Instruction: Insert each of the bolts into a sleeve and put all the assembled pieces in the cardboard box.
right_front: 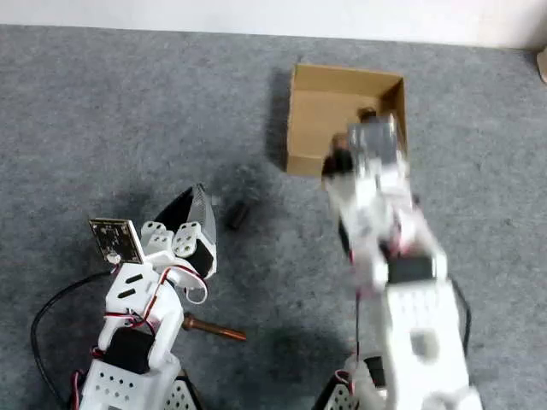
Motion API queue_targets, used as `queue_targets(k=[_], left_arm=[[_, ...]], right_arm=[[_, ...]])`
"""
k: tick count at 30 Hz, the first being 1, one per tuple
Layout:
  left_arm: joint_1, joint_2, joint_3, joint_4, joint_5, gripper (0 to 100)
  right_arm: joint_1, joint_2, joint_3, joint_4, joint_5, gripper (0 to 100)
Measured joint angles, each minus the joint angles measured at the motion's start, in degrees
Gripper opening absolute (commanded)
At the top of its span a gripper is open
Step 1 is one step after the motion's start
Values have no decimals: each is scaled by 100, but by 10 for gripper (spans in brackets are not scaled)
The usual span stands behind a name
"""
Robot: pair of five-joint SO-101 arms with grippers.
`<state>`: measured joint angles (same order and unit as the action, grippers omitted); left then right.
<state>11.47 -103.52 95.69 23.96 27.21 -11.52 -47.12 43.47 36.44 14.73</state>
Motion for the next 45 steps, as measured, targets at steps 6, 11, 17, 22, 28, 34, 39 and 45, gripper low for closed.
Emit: queue_targets(k=[6, 11, 17, 22, 28, 34, 39, 45], left_arm=[[9, 0, 0, 0, 0, 7], [18, 0, 0, 0, 0, 7], [18, 0, 0, 0, 0, 7], [18, 0, 0, 0, 0, 7], [149, 0, 0, 0, -79, 7], [193, 0, 0, 0, -202, 7], [185, 0, 0, 0, -202, 7], [185, 0, 0, 0, -202, 7]], right_arm=[[264, 4202, -4149, 1530, 62, 5], [527, 7508, -7780, 2910, 62, 5], [545, 10673, -11464, 3930, 70, 5], [536, 12484, -13451, 4378, 70, 5], [536, 12958, -13943, 4501, 70, 7], [536, 12914, -13978, 4519, 62, 114], [554, 12492, -13952, 4985, 53, 138], [545, 11235, -13952, 5442, 53, 138]])
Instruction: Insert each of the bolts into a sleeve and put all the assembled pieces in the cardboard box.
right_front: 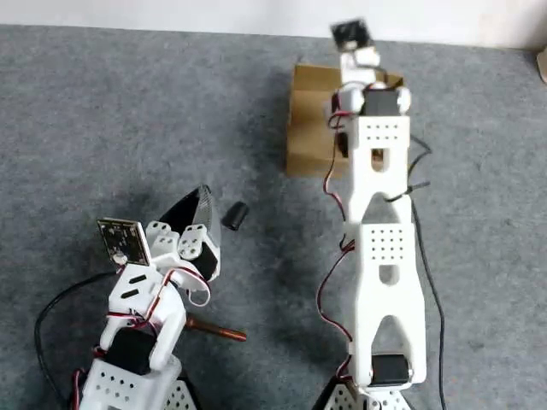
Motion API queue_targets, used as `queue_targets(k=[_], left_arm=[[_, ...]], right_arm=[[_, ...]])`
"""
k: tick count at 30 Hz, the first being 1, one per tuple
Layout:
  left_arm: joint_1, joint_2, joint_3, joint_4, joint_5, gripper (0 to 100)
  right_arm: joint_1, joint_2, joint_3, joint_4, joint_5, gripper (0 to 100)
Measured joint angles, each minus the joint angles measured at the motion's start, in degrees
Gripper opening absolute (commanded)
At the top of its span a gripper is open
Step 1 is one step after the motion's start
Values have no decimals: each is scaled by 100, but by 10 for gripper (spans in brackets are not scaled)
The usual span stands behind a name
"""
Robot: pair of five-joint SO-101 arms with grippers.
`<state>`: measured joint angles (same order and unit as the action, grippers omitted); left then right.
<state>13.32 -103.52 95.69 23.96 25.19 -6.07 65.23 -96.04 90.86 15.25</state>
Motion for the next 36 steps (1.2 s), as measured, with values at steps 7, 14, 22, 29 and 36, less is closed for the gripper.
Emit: queue_targets(k=[7, 14, 22, 29, 36], left_arm=[[0, 0, 9, 0, 0, 7], [-448, 0, -70, 0, 281, 7], [-642, -9, -967, 1178, 308, 7], [-809, -9, -1292, 1415, 246, 7], [-1451, -26, -1301, 1415, 281, 7]], right_arm=[[-308, -1284, 0, 870, 0, 138], [-334, -2268, 0, 923, -88, 138], [-325, -3789, 879, 923, -290, 138], [-826, -5785, 3947, 923, -1046, 138], [-2488, -7323, 7842, 651, 633, 138]])
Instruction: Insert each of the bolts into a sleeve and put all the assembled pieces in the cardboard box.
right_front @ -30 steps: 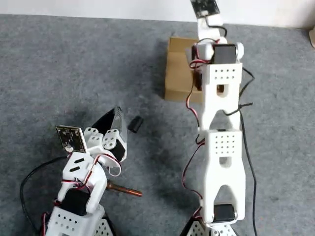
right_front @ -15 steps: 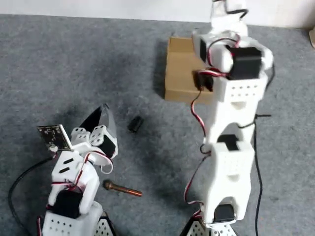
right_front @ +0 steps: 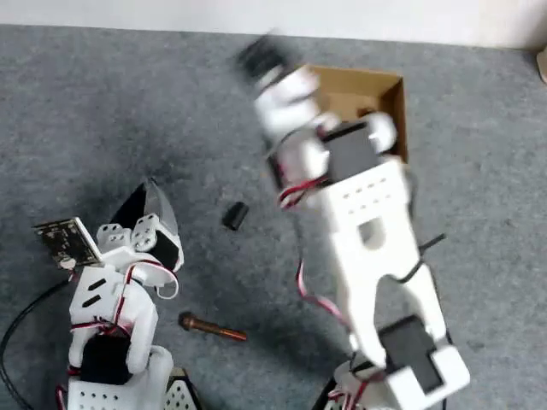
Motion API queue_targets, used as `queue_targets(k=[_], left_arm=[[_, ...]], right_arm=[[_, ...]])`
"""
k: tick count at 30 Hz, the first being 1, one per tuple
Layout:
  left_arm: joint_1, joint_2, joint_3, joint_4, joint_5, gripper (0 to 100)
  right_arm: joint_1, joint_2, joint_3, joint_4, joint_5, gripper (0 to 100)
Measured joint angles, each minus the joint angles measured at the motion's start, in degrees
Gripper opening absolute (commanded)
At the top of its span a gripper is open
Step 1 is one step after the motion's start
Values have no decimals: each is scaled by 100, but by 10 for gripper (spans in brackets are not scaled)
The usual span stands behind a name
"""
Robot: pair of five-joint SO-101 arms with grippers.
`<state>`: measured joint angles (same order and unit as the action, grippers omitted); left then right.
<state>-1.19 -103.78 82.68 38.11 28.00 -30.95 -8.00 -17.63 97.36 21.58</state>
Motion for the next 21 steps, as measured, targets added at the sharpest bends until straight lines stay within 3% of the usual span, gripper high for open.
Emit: queue_targets(k=[5, 10, 18, 21], left_arm=[[-53, 0, 0, 18, -624, 7], [-53, 0, 0, 26, -1319, 7], [-316, 0, -9, 176, -1442, 7], [-589, 0, -26, 176, -1398, 7]], right_arm=[[-158, -475, 2127, -501, 1829, 138], [-527, -545, 3042, -668, 3147, 138], [-730, 923, 2119, -897, 3552, 138], [-765, 1829, 1231, -967, 2514, 138]])
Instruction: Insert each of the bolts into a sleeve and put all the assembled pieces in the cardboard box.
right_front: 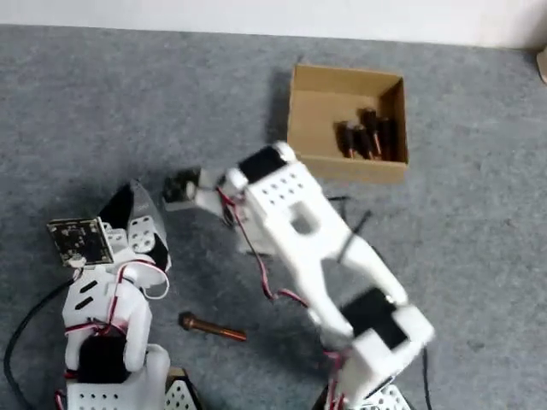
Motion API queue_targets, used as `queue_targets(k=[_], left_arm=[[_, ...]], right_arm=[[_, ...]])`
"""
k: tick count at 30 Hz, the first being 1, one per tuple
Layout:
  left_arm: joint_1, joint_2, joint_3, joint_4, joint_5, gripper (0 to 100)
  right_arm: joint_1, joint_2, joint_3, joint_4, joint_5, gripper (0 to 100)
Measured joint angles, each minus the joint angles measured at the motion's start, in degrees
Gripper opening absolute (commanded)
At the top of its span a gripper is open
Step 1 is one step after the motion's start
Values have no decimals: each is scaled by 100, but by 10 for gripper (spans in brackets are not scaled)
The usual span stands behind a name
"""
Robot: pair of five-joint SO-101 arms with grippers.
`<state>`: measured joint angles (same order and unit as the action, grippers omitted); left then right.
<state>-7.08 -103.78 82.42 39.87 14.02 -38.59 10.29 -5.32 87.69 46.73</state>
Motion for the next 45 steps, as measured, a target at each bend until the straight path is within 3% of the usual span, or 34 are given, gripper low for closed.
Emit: queue_targets(k=[8, 13, 16, 24, 30, 45], left_arm=[[-853, 0, -343, 0, 949, 7], [-932, 0, -404, 0, 1011, 7], [-1187, 0, -519, 0, 1011, 7], [-1653, -9, -598, 0, 1020, 7], [-1653, 0, -598, -53, 1574, 7], [-1653, 0, -598, -53, 1618, 7]], right_arm=[[-299, 1530, -1758, -809, -5292, 138], [-316, 1653, -1899, -1292, -7921, 138], [-316, 1653, -1908, -1354, -9116, 138], [44, 1653, -1697, -1398, -9538, 138], [325, 1679, -1380, -1415, -9574, 138], [-70, 1679, -738, -1793, -9574, 138]])
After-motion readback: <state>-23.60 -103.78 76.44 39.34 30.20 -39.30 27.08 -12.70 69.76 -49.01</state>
